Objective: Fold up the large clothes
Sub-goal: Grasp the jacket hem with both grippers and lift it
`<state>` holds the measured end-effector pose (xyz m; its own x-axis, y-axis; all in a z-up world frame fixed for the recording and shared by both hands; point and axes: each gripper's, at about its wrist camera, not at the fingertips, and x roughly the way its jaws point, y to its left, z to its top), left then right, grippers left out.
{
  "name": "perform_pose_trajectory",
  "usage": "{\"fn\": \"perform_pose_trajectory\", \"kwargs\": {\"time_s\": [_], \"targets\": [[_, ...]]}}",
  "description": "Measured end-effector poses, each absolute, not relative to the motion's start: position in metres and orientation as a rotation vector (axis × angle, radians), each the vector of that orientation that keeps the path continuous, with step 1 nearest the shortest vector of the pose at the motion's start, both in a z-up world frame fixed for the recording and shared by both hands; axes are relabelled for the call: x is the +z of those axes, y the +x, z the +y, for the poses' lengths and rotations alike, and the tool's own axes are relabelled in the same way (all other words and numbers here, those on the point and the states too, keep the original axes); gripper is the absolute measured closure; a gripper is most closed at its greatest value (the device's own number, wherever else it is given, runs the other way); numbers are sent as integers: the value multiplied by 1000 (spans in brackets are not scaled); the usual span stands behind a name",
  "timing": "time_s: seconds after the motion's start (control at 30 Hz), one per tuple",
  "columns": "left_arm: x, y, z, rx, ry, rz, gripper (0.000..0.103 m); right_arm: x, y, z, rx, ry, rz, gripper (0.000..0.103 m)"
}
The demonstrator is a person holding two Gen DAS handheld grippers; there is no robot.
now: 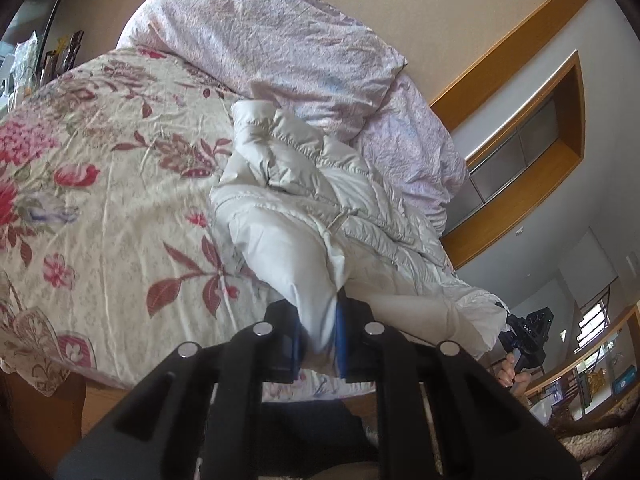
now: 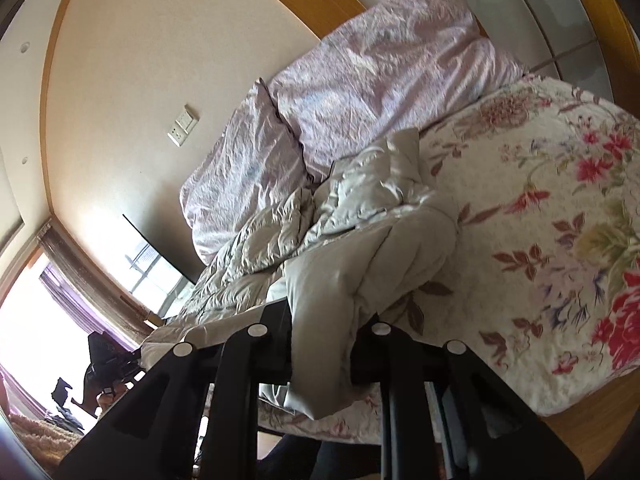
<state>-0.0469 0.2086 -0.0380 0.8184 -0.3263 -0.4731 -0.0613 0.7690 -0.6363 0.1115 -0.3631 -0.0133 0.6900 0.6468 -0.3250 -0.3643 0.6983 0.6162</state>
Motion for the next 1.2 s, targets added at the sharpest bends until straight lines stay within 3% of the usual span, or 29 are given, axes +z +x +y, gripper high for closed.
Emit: {"fn": "perform_pose_trajectory", "kwargs": {"time_s": [0.3, 0.57, 0.87, 1.2], "targets": [[34, 9, 219, -43, -586, 451, 90, 58, 144, -322, 439, 401, 349, 85], [54, 93, 242, 29, -578, 412, 90, 87, 214, -281, 325, 370, 296, 85], [48, 187, 257, 119, -548, 420, 90, 76, 300, -236, 126, 277, 292, 85], [10, 273, 273, 203, -561, 488, 89, 35, 398, -208, -10, 316, 493, 84]]}}
